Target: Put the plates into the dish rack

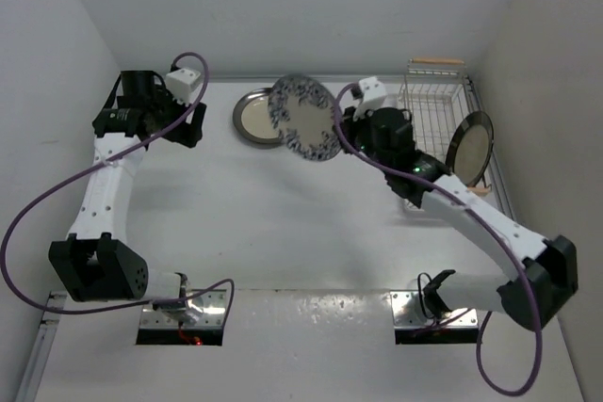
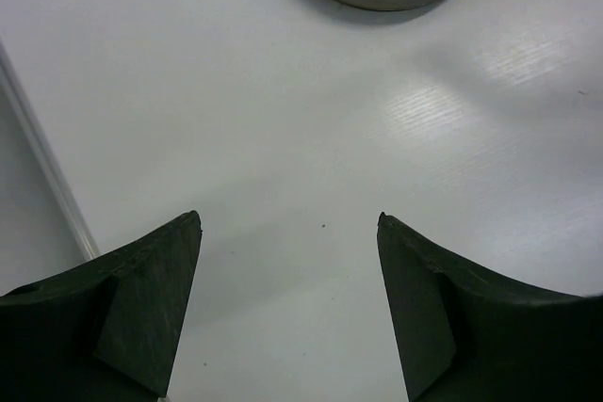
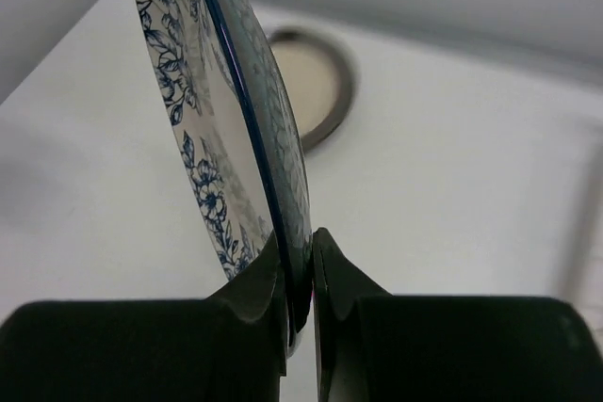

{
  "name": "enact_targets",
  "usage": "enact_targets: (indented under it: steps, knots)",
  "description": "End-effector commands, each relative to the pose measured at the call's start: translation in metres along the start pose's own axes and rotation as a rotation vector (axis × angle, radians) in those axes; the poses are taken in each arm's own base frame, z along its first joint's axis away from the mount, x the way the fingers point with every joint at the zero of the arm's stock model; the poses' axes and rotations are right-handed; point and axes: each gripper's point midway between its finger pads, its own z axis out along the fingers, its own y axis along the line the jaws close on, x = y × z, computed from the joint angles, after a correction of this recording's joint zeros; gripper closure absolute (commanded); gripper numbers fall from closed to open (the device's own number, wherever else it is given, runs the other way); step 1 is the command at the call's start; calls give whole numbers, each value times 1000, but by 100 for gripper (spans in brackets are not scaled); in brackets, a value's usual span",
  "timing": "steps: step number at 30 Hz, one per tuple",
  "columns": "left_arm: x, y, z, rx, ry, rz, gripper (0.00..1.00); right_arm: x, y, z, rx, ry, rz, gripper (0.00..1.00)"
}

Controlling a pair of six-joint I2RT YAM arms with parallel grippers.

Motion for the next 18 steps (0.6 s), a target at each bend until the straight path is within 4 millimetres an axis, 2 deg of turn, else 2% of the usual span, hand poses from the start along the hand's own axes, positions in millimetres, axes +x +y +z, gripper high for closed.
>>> enact_targets:
  steps: [1,2,3,5,6,8,10,13,15,16,18]
  knots:
    - [3,20,-8,-110,-3,-66,20,-143,-55,-63,276,-369,-89,100]
    - [7,20,-6,-116,9,-68,20,-150,-67,-73,328,-378,-108,100]
    - [11,21,-5,-122,20,-81,20,-159,-103,-93,489,-372,-161,100]
    - [19,27,-4,-152,40,-89,20,-168,-126,-113,599,-371,-211,100]
    - [24,26,-1,-147,52,-92,20,-162,-158,-132,744,-316,-238,100]
    - [28,27,0,-156,66,-94,20,-159,-181,-149,848,-274,-290,100]
    - [29,28,-1,-165,69,-94,20,-146,-207,-163,972,-191,-331,100]
    - [31,28,3,-162,78,-106,20,-125,-236,-177,1076,-95,-329,100]
    - [30,26,3,-153,75,-106,20,-109,-244,-179,1092,-61,-316,100]
    - [30,26,3,-153,75,-106,20,-94,-251,-178,1100,-31,-303,100]
    - [30,26,3,-153,75,-106,20,-82,-256,-176,1085,-22,-274,100]
